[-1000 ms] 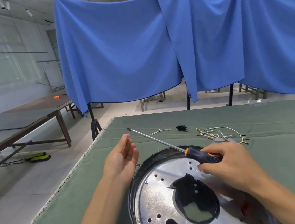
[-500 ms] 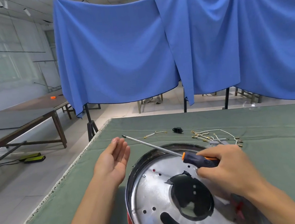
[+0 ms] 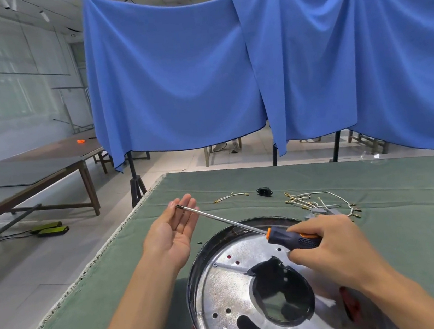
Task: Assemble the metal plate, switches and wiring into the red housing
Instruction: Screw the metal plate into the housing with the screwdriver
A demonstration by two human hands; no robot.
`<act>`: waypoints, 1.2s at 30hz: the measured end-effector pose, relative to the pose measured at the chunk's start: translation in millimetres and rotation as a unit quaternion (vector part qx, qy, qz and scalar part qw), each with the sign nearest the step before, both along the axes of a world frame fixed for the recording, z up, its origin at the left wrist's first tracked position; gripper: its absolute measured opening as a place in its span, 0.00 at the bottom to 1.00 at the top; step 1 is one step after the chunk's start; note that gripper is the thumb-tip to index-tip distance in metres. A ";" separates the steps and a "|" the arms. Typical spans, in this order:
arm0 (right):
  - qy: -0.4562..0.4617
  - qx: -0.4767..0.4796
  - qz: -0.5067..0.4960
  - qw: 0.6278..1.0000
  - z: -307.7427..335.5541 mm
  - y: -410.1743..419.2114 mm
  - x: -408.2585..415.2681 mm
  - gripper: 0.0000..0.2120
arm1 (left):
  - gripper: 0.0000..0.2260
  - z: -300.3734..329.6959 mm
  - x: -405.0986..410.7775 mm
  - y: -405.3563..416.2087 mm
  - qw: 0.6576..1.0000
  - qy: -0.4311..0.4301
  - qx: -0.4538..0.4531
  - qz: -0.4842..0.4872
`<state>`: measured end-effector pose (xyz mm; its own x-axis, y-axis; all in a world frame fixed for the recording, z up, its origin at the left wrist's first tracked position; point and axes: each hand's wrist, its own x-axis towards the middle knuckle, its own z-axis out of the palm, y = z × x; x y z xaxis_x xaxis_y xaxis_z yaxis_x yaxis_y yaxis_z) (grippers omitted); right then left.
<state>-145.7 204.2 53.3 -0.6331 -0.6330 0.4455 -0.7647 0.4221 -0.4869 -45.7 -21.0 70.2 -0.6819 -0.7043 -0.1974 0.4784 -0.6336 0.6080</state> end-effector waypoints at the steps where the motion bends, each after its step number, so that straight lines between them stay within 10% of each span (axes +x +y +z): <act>1: -0.001 0.000 -0.001 1.000 -0.2 -0.1 0.1 0.08 | 0.08 0.0 -0.1 0.1 1.000 0.003 -0.003 0.000; 36: -0.170 0.002 0.022 0.985 5.4 0.3 -0.4 0.04 | 0.07 -8.0 -5.4 5.6 0.988 0.045 -0.139 0.052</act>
<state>-146.1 204.5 58.7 -0.7176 -0.6641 0.2099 -0.5752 0.3952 -0.7162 -51.1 -15.4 62.2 -0.6089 -0.7901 0.0710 0.5916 -0.3926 0.7042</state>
